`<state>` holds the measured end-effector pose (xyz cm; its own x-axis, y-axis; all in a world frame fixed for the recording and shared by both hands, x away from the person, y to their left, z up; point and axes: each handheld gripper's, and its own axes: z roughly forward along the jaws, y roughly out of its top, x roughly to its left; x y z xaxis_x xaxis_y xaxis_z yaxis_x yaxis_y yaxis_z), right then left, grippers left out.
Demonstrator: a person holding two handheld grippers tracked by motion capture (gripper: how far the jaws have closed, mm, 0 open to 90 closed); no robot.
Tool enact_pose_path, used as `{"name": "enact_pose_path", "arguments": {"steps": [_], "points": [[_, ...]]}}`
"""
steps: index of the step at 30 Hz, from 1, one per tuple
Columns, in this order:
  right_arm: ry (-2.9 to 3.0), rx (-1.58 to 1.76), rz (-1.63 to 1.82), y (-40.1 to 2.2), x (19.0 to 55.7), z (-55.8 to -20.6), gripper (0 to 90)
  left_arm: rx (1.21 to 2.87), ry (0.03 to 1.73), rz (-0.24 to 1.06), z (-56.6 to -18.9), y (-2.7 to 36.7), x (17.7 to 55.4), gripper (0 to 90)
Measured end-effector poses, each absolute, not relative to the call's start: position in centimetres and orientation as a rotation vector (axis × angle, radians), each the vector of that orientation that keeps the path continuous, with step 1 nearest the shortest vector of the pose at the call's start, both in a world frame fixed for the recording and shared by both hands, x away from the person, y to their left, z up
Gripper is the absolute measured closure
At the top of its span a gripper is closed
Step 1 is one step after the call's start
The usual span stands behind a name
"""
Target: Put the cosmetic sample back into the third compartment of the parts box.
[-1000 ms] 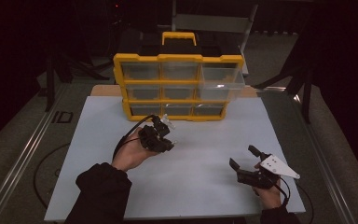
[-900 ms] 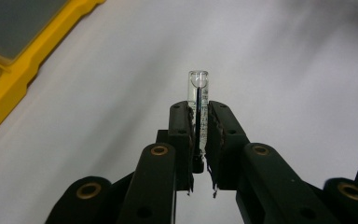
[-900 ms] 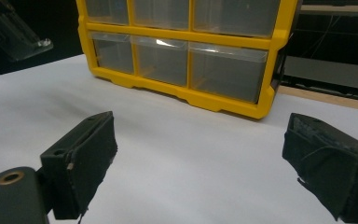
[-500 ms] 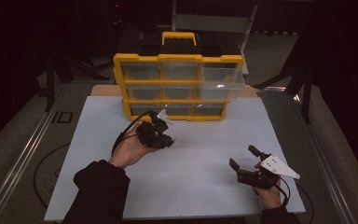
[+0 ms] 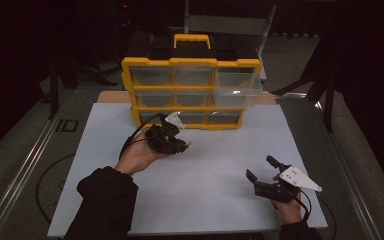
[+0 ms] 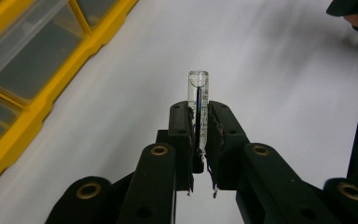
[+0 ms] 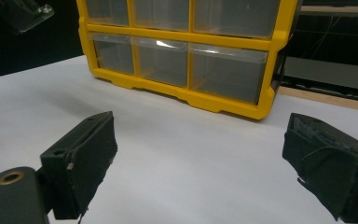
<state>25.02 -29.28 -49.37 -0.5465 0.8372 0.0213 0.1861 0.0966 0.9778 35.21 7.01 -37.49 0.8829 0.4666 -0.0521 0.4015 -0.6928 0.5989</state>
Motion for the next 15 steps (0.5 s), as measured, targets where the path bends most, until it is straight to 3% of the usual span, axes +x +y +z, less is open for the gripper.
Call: {"name": "enact_pose_path", "arguments": {"steps": [15], "points": [[1.813,1.003,1.488,-29.3,25.0,-49.4,9.4,2.370,0.607,0.163,-36.1,7.5,35.9,81.0]]}}
